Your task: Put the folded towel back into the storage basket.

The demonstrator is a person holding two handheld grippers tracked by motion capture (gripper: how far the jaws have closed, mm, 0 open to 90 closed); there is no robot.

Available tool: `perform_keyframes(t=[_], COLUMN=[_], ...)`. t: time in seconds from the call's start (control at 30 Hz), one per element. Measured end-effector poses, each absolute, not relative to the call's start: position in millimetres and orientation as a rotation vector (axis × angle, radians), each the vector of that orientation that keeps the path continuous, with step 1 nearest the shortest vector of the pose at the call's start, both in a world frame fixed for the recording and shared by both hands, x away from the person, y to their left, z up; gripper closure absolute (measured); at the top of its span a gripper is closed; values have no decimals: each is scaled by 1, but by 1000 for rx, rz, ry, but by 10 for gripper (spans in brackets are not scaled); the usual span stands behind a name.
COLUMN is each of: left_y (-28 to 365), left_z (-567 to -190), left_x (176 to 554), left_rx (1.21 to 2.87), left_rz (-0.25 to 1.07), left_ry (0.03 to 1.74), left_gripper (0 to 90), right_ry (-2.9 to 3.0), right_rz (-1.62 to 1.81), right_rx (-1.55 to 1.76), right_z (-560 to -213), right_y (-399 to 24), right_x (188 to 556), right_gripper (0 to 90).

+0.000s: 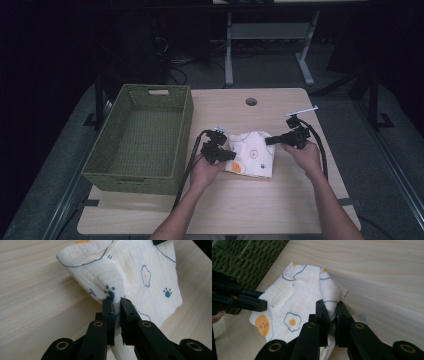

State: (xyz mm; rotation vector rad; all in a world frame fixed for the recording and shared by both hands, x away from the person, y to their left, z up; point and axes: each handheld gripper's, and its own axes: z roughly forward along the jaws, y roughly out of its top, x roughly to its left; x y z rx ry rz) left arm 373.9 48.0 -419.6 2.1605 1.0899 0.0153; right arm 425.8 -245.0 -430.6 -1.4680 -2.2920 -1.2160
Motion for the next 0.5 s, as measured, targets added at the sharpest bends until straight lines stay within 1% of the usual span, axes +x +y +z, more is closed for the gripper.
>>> perform_keyframes(t=[0.5], left_y=[53], left_z=[-394], left_x=[372], left_rx=[2125], left_rz=[-2], left_ry=[1058], left_gripper=[837], right_ry=[-2261], right_rz=[-1287], right_rx=[-1427], right_z=[-407], right_y=[-254], right_x=[418], right_gripper=[832])
